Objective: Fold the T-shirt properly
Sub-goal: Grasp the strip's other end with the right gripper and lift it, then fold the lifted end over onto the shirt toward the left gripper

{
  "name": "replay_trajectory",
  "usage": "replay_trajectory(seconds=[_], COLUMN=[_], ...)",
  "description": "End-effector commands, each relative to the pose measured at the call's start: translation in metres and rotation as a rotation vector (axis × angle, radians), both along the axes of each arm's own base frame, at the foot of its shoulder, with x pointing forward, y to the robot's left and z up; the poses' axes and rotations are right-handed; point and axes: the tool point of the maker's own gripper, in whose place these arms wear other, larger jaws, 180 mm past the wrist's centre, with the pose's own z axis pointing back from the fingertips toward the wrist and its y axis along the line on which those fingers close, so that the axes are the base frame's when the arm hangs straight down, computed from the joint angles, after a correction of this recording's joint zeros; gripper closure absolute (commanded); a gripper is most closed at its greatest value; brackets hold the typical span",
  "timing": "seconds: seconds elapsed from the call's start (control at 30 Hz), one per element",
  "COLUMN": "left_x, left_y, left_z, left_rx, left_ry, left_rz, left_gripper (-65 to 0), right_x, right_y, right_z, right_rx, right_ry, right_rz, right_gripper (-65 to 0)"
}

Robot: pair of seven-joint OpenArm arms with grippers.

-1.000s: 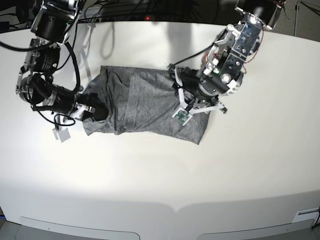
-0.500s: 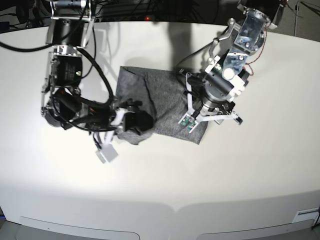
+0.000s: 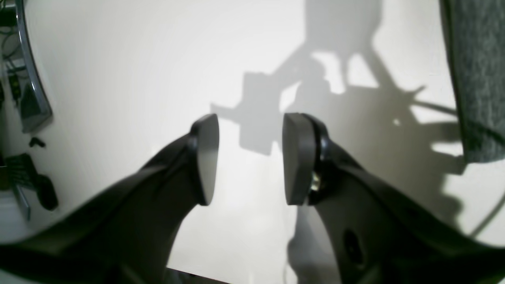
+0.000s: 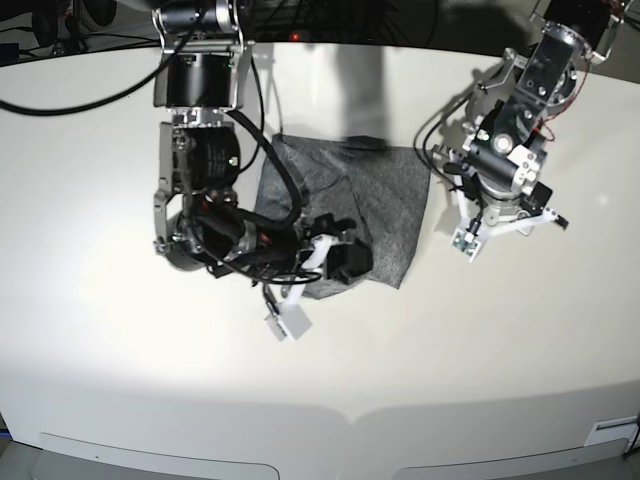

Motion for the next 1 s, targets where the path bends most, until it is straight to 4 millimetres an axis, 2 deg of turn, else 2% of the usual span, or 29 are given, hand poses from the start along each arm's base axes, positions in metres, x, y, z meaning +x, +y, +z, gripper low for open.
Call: replay_trajectory(seconds=[0.0,0.07,0.17,0.23,0.3,0.5,0.6,0.73,0.87,0.97], left_x=[0.003,-0.005,-0.016,-0.022,-0.027,-0.027,-0.027,-0.025,-0.021,-0.021], left_y=[-0.001,-0.001,-0.003,-0.003,-0.003,-0.004,-0.004,-0.006,-0.008,-0.008], left_z=[0.006,0.000,-0.008,-0.011,-0.015,-0.015,-0.015,-0.014,-0.013,-0.013], left_rx=[-0.001,0.000,-0.008,-0.010,-0.009,-0.012,-0.013,-0.019,-0.028,-0.028], left_ry=[-0.027,-0.006,0.017,0.029,0.042,0.039,0.037,0.026,0.007,0.006], left_rz=[0.000,0.000,-0.005,-0.007,-0.007,-0.011,-0.012,-0.019,-0.029,-0.030], left_gripper=[-25.8,-25.8,-25.8,-25.8,-25.8,-25.8,-25.8,-25.8,-25.8,-25.8], right_x=[0.010,0.007,0.004,0.003,-0.002,-0.026,-0.027,-0.007,0.015,0.028], right_y=[0.007,0.017,0.034,0.038,0.043,0.072,0.078,0.071,0.041,0.023], right_z=[0.018,0.015,0.021,0.022,0.022,0.016,0.019,0.030,0.017,0.018], right_rx=[0.028,0.008,0.040,0.046,0.040,-0.018,-0.008,0.020,-0.118,-0.113], right_ry=[-0.056,-0.056,-0.058,-0.055,-0.050,-0.051,-0.064,-0.121,-0.134,-0.150], right_rz=[0.006,0.026,0.045,0.053,0.079,0.224,0.231,0.148,0.077,0.006], right_gripper=[0.0,0.0,-0.6,-10.5,-15.2,-15.2,-15.2,-15.2,-15.2,-15.1])
